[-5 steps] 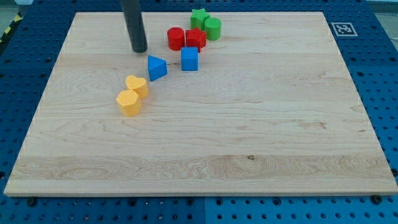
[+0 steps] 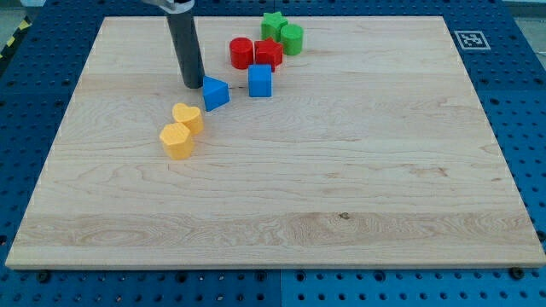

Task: Place the blue triangle below left to the blue cube

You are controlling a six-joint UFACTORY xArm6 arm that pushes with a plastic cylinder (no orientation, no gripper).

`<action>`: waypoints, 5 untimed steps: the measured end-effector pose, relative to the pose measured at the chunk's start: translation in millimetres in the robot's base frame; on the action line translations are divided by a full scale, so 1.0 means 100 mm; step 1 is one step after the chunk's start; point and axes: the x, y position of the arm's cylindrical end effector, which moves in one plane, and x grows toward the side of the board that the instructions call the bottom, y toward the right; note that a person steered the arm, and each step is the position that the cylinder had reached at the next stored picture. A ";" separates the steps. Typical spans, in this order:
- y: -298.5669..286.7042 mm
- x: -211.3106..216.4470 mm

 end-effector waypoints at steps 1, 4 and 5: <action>0.01 0.05; 0.06 0.22; 0.18 0.34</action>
